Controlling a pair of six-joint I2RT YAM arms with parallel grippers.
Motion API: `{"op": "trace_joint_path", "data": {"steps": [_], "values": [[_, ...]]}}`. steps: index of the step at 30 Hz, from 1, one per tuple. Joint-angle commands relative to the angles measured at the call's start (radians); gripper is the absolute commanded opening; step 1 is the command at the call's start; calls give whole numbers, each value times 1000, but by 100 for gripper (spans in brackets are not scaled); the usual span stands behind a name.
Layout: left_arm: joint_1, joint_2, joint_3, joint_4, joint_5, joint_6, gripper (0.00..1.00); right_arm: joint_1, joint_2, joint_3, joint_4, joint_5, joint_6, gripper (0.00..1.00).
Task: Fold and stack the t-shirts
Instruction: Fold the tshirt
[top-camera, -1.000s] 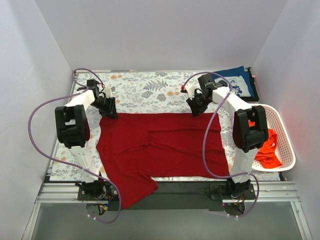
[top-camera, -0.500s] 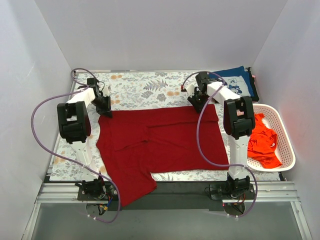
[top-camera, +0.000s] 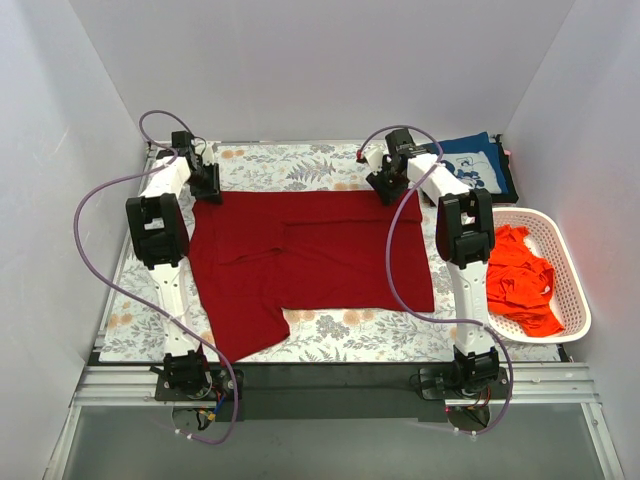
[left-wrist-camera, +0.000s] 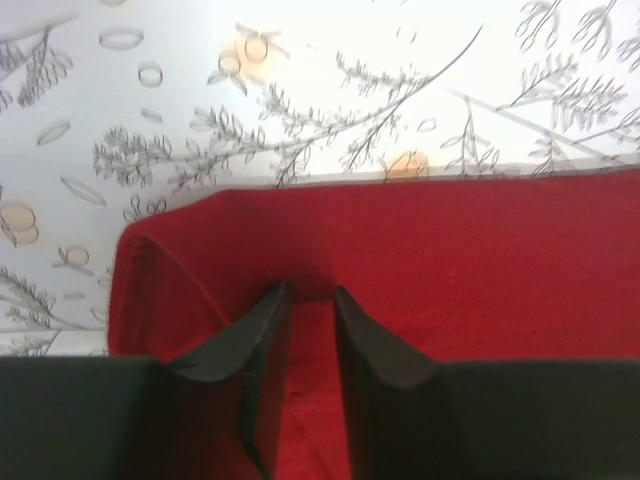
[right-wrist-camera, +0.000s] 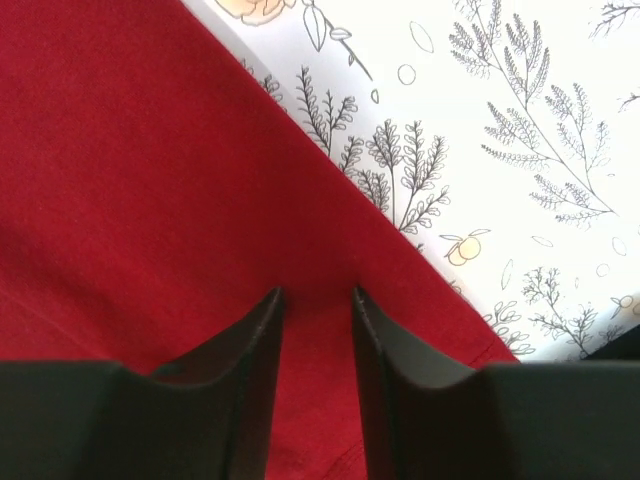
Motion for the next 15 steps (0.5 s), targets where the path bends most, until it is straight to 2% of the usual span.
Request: {"op": "trace_joint_path", "data": {"steps": [1,2,4,5,8,10,11,15], "values": [[18,26,59,-18,-11,39,26,-6,-2,23,9,-29,24,43],[18,6,61,-23,11,41,35,-4,-46,14,8,-45,24,50],[18,-69,53,-35,87,47,45,-1,-138,-18,3,-103,23,56],[18,-95,47,-39,106,51,50,0,-174,-61,-1,-121,24,63],[20,-215,22,-88,204,97,57,11,-319,-162,-20,-178,18,71],[21,-322,-25,-130,260,148,66,20,-393,-224,-49,-214,6,77],[21,-359,-89,-139,273,201,66,23,-462,-263,-66,-218,-9,82],[32,-543,-293,-232,363,382,68,42,-626,-492,-161,-240,-69,81]]}}
